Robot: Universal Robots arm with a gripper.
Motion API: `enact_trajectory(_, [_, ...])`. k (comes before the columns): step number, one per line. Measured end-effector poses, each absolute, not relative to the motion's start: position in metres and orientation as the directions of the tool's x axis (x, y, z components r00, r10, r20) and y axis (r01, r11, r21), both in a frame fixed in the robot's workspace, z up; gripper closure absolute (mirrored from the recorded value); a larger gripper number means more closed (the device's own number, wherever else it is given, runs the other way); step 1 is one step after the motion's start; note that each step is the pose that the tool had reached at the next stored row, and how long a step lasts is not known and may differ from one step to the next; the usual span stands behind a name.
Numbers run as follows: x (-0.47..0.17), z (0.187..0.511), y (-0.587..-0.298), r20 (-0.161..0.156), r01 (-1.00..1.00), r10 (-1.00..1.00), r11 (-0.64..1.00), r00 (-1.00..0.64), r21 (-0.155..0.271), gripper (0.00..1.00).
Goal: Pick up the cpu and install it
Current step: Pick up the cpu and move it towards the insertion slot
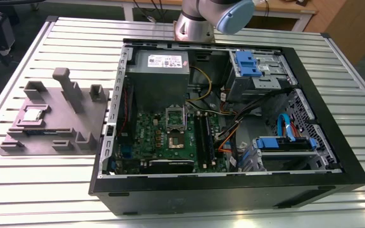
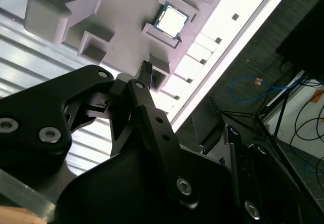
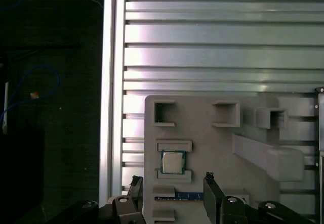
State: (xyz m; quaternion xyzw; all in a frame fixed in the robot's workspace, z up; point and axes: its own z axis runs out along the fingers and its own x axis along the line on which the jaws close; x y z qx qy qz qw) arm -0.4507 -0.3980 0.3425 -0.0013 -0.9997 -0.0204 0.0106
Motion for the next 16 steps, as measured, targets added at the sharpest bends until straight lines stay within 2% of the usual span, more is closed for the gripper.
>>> enact_trajectory(16, [-0.4507, 0.3368, -0.398, 0.021, -0.018, -0.019, 0.999, -1.0, 0.04, 0.41])
